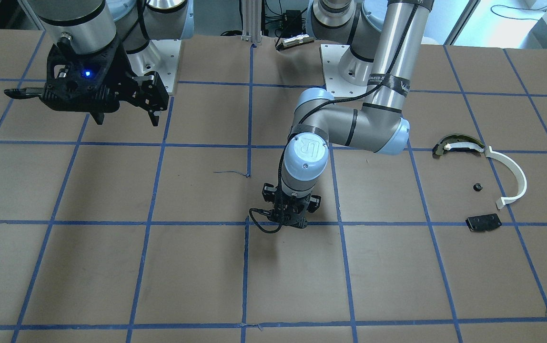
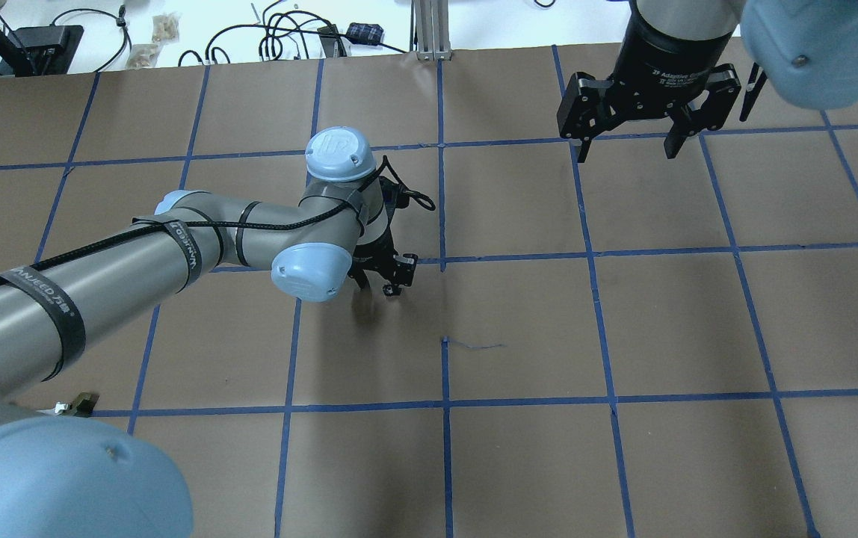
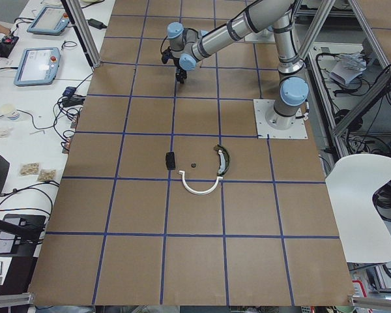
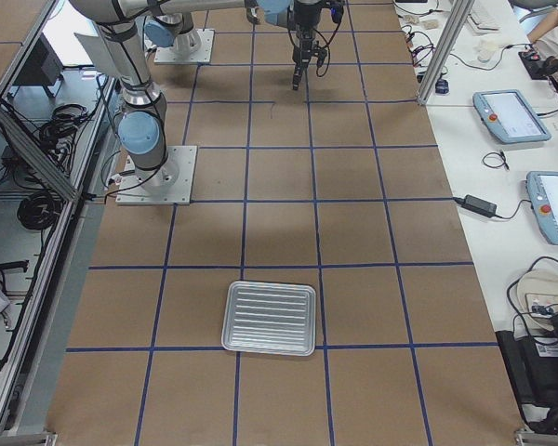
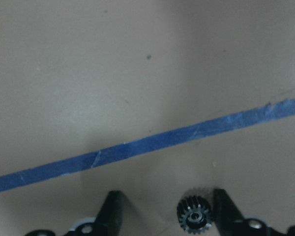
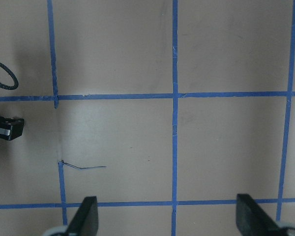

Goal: Place bearing gear from tray to pile

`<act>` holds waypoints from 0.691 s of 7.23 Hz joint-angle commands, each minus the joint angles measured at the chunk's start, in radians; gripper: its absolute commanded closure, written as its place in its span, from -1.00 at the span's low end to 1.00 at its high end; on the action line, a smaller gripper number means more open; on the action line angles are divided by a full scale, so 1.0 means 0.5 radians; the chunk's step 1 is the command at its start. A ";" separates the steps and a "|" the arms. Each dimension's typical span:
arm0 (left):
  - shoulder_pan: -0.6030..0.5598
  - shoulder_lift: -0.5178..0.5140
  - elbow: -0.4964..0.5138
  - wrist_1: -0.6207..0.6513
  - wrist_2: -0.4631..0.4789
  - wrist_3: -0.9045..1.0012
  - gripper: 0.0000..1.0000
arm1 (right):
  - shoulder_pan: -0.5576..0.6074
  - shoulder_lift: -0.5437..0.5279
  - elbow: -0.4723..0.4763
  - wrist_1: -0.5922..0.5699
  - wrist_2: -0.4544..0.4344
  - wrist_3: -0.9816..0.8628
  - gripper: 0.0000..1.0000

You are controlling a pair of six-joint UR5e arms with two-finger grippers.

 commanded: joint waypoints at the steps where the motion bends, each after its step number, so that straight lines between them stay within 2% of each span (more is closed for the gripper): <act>1: 0.000 0.000 0.006 -0.011 -0.001 -0.002 1.00 | 0.000 0.000 0.006 -0.006 -0.003 0.000 -1.00; 4: 0.024 0.058 0.061 -0.078 0.020 0.013 1.00 | 0.000 0.000 0.009 -0.009 -0.003 -0.009 -1.00; 5: 0.070 0.098 0.192 -0.304 0.036 0.022 1.00 | 0.000 0.000 0.009 -0.010 -0.003 -0.009 -1.00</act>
